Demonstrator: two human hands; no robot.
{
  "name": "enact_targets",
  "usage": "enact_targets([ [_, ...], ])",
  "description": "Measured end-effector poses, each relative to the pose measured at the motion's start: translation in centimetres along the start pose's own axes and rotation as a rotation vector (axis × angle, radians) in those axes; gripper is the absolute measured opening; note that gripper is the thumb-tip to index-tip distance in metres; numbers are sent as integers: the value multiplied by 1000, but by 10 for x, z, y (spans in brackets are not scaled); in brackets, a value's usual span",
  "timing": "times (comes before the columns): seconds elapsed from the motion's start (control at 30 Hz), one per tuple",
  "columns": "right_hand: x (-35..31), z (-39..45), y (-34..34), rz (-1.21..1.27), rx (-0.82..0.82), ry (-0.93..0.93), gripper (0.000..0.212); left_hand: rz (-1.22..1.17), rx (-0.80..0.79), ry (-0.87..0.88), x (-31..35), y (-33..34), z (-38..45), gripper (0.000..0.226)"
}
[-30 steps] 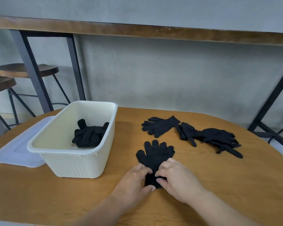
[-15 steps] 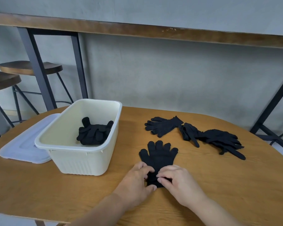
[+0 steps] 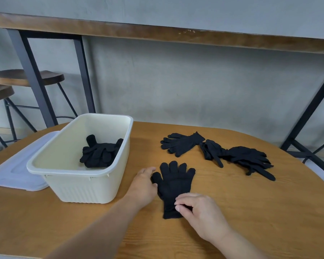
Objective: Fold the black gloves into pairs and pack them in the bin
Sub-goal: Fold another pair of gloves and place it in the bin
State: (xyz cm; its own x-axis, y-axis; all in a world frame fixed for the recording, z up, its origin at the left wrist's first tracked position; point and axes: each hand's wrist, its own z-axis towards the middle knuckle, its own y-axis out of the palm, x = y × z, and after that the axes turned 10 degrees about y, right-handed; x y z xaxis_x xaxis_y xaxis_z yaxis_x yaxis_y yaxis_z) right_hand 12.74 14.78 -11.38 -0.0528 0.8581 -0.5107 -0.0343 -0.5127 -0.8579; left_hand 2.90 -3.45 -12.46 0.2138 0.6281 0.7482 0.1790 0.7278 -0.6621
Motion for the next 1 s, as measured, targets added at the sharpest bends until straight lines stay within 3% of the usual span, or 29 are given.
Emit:
enact_targets([
  [0.2,3,2,-1,85,-36,98,17,22,-17,44,-8,1,-4,58],
  [0.67,-9,-5,-3,-134,-125,-28,36,39,21,69,-5,1,-6,48],
  [0.77,-10,-6,-5,-104,-121,-22,35,191,102,266,5,7,-20,37],
  [0.83,-10,-3,-8,-46,-103,7,29,255,66,417,8,13,-28,34],
  [0.93,-5,7,-14,67,31,128,23,334,-33,468,6,18,-31,36],
  [1.0,-3,16,-16,70,87,172,22,365,2,462,6,17,-30,39],
])
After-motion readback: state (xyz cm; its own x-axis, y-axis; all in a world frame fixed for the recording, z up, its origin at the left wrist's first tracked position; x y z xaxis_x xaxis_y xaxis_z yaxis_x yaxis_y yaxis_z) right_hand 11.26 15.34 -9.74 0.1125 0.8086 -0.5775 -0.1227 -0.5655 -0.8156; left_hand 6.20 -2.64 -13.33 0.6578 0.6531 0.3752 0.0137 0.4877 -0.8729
